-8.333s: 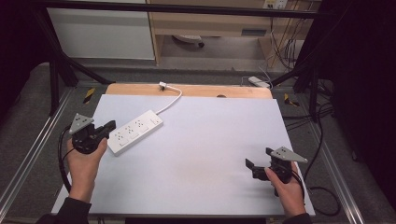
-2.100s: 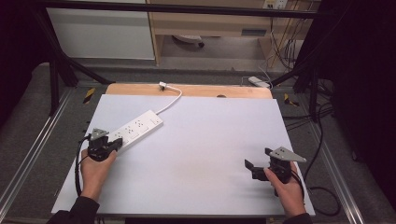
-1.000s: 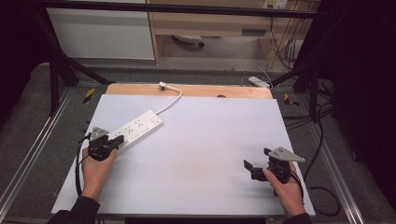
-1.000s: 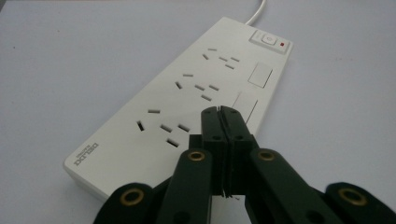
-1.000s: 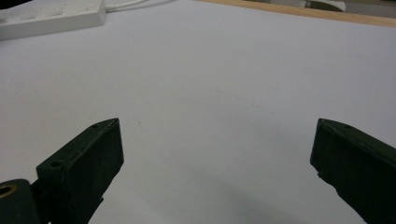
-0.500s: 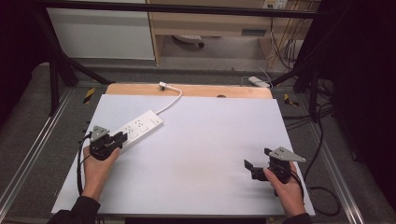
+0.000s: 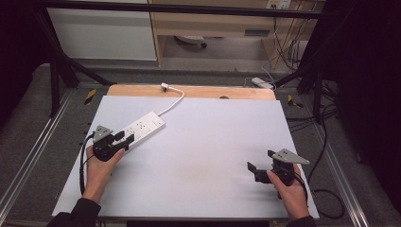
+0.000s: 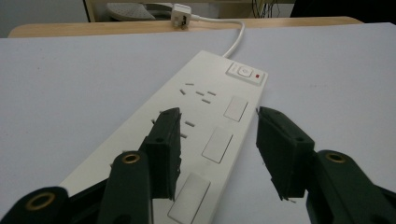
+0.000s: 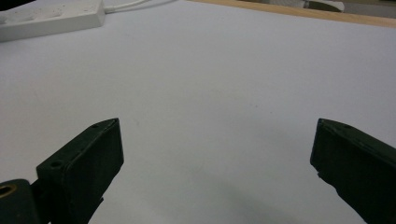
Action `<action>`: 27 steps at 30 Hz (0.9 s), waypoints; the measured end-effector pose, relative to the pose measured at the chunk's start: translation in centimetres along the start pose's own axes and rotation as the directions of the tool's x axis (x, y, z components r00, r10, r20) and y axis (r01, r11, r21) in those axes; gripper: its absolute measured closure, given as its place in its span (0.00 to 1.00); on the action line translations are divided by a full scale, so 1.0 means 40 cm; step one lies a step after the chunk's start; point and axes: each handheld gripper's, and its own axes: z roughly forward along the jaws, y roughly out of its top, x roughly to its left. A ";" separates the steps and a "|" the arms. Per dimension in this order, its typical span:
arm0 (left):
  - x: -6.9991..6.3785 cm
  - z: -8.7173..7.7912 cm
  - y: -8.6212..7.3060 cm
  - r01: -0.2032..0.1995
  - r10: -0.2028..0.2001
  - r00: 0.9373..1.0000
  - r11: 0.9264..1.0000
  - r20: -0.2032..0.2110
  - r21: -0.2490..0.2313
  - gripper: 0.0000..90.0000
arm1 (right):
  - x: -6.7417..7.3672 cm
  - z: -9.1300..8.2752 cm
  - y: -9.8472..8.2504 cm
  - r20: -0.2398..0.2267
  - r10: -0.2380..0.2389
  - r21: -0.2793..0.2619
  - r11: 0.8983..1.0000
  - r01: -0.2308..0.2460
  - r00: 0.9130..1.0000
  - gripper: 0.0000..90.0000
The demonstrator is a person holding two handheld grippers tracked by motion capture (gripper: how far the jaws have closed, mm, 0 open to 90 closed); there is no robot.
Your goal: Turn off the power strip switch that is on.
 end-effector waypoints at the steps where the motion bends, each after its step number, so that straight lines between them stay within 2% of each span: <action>1: -0.001 0.001 0.001 0.002 -0.002 1.000 1.000 0.005 0.000 0.53 | 0.000 0.000 0.000 0.000 0.000 0.000 1.000 0.000 1.000 0.03; 9: -0.007 0.008 0.004 0.015 -0.015 1.000 1.000 0.016 -0.007 0.42 | 0.000 0.000 0.000 0.000 -0.001 0.001 1.000 0.001 1.000 0.03; 17: -0.014 0.007 0.008 -0.024 0.024 1.000 0.999 -0.008 -0.034 0.37 | 0.000 0.000 0.000 0.000 -0.001 0.001 1.000 0.001 1.000 0.03; 19: -0.019 0.009 0.009 -0.022 0.022 1.000 0.999 -0.009 -0.038 0.37 | 0.000 0.000 0.000 0.000 -0.003 0.001 1.000 0.003 1.000 0.03; 23: -0.028 0.013 0.011 -0.031 0.031 1.000 0.999 -0.002 -0.039 0.36 | 0.000 0.001 0.000 -0.001 -0.003 0.001 1.000 0.003 1.000 0.03; 27: -0.036 0.016 0.013 -0.028 0.029 1.000 0.999 0.010 -0.034 0.29 | 0.000 0.000 0.000 -0.001 -0.002 0.001 1.000 0.002 1.000 0.03</action>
